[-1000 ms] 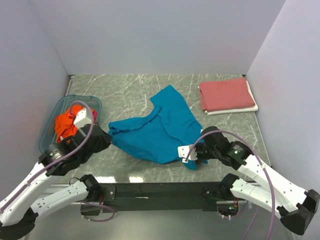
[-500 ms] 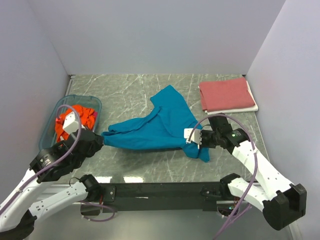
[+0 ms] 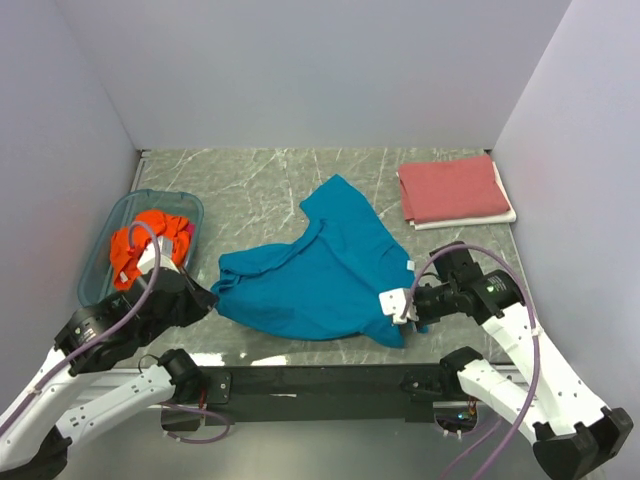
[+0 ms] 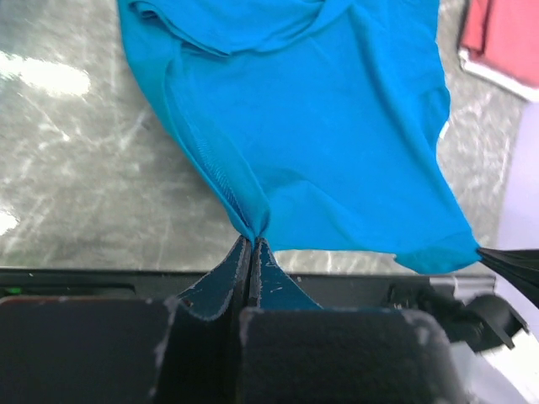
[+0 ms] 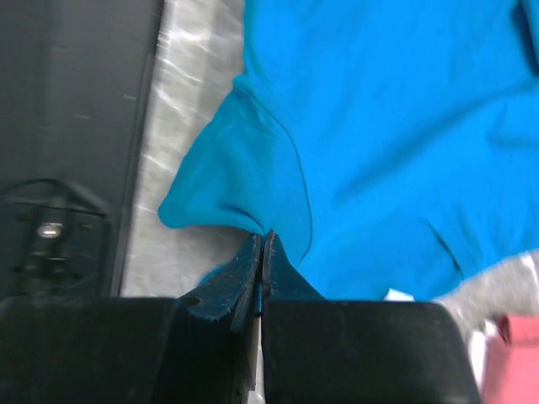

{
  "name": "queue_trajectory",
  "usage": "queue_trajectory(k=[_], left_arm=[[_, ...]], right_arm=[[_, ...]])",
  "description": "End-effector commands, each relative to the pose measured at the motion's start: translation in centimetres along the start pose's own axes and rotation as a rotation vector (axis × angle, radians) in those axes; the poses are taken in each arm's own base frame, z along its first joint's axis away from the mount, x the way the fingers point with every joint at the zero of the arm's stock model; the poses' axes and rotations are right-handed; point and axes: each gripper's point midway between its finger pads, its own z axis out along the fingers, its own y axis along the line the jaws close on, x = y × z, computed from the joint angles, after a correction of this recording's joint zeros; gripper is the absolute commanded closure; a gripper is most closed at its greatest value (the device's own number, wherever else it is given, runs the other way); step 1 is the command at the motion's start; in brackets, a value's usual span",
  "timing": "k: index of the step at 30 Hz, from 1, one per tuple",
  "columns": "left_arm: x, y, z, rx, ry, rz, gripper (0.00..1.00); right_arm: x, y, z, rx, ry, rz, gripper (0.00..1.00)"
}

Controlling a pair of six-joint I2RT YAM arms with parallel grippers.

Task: Fold and stack the t-shirts
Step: Flatten the tshirt out

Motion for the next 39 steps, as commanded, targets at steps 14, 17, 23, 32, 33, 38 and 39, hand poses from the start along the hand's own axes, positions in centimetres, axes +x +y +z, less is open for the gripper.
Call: queue_trajectory(k=[14,17,23,32,33,38,39], left_arm=[[-0.7,-2.7,-3.3,0.18,0.025,0.099,0.23],[-1.4,-5.1,0.3,0.171,-0.017,0.207,0.21],[-0.8,-7.4,7.3,0.103,0.027,0.577,0.31],[0.8,-2.7,15.6,-0.064,0.139,1.244,0.45],[0.8,-2.2,16.1,-0.071,0.147,1.296,0.46],[1.7,-0.7,19.0,-0.072,0.196,1.414,0.62],[1.9,-0.7,19.4,-0.061,0.204,1.449,0.63]], right_arm=[[0.8,-6.9,0.4,0.253,0.045,0.15,0.4],[-1.1,-9.8,1.8,0.201,-0.045,0.265,0.4],[-3.6,-13.5,2.8,0.13,-0.141,0.42,0.43],[0.5,-15.0,-0.4,0.248,-0.225,0.612,0.45],[0.8,-14.9,-0.6,0.254,-0.231,0.617,0.45],[1.1,-14.5,-0.2,0.227,-0.251,0.639,0.45],[1.0,-14.7,-0.3,0.223,-0.254,0.637,0.45]])
